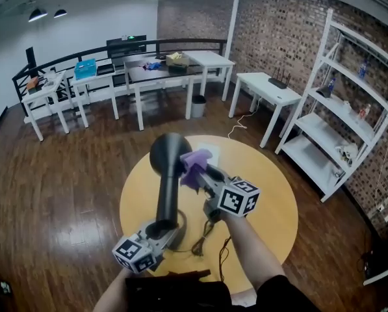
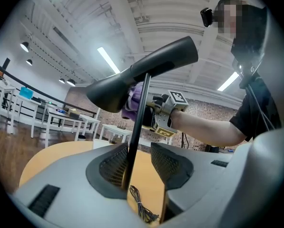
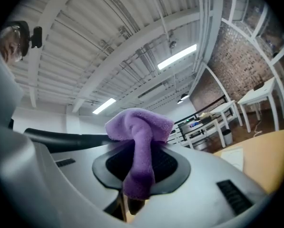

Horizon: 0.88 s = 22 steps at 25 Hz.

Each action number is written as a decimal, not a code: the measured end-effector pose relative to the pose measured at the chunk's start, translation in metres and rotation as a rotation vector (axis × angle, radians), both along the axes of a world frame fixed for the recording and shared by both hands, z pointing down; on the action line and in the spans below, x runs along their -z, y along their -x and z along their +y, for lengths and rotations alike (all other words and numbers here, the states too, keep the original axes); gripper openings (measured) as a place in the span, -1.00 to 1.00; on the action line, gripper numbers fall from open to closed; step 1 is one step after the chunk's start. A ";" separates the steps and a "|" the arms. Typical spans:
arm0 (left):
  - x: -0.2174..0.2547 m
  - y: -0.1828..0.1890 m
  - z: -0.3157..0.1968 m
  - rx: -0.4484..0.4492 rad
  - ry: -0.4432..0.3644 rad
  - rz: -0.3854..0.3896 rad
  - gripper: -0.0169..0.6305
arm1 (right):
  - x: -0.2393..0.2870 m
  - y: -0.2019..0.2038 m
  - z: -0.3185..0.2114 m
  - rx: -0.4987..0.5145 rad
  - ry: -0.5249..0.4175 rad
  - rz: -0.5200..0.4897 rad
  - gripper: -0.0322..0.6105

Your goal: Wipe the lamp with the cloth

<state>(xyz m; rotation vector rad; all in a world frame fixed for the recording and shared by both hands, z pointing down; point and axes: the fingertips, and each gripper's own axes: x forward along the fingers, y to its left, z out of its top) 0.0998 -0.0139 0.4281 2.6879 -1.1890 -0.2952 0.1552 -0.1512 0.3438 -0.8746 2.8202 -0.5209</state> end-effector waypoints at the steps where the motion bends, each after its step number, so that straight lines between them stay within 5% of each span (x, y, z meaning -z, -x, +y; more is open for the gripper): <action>1: 0.001 -0.001 0.000 0.005 0.002 0.001 -0.53 | -0.009 -0.004 -0.006 -0.032 0.025 0.024 -0.62; 5: 0.000 0.004 0.004 0.017 -0.001 0.015 -0.53 | -0.036 -0.016 0.000 -0.040 0.103 0.041 -0.62; 10: -0.014 0.039 0.020 0.060 0.051 0.058 -0.53 | 0.008 -0.013 0.094 0.347 0.009 -0.313 -0.62; 12: -0.021 0.054 0.024 0.076 0.087 0.088 -0.53 | 0.023 -0.003 0.122 0.426 -0.051 -0.350 -0.62; 22: -0.012 0.062 0.036 0.048 0.086 0.158 -0.53 | -0.034 0.047 0.142 0.326 -0.233 0.056 -0.60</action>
